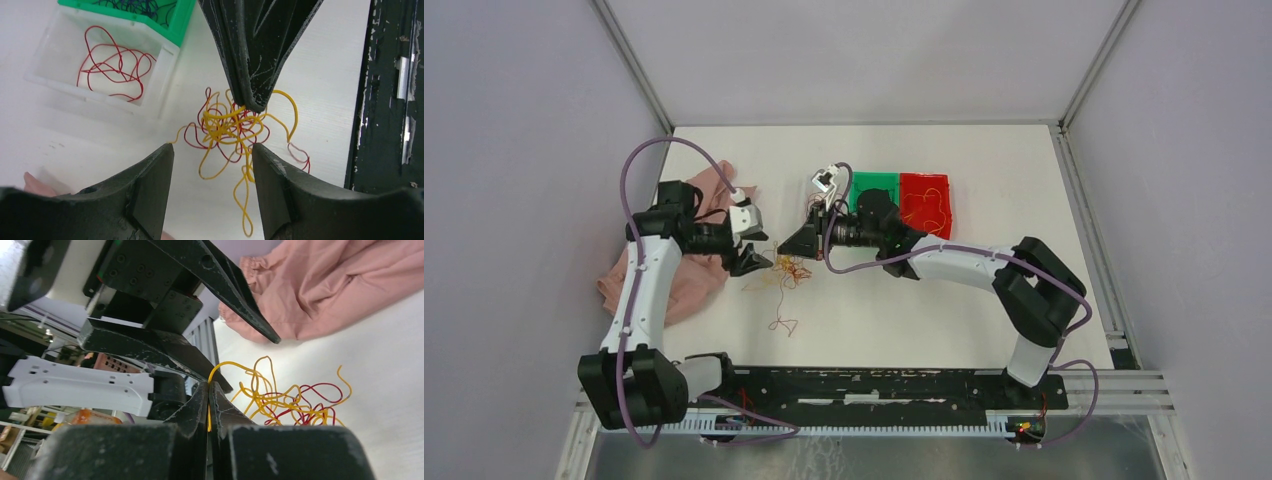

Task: Untangle the cables
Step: Untie the cable.

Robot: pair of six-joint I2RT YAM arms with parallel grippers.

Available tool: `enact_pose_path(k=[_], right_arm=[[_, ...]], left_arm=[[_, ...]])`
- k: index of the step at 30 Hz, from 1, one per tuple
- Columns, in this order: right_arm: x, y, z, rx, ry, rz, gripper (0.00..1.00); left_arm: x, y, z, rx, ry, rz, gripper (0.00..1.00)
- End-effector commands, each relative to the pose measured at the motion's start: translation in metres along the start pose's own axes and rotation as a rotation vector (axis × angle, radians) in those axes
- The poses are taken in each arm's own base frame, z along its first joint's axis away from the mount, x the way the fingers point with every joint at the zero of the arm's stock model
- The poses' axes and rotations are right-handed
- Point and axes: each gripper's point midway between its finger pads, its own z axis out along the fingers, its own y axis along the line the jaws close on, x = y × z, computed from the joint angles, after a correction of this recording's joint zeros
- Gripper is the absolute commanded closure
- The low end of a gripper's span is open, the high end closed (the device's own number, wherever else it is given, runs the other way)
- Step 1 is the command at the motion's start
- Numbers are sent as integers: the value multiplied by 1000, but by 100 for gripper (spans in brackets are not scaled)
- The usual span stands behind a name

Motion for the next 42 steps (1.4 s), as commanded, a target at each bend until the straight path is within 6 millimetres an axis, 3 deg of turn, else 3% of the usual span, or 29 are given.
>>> enact_pose_path(k=[1,5,10,19,26,33,38,42], right_arm=[[-27,45,-2,-178,-81,-16,96],[-32,53,1,-222,-93,10,96],[-31,58,-1,-243,-87,15,96],[-22,47,-5,-178,-58,4,96],[-25,55,-9,-195,-60,13,96],[-30,70,-10,-270,-95,79,90],[-37,78,-10,-302,-123,99,90],[-39,87,-12,-326,-126,96,90]], left_arm=[[-33,-2,3,8,-134,53,35],[-47,-5,3,25,-181,27,39],[-55,-7,3,25,-189,39,52],[-65,-3,-3,17,-186,42,60],[-63,-5,-1,36,-177,73,95],[-76,3,-2,-21,-229,38,94],[-75,-5,2,1,-249,-12,71],[-75,-12,5,22,-255,-7,65]])
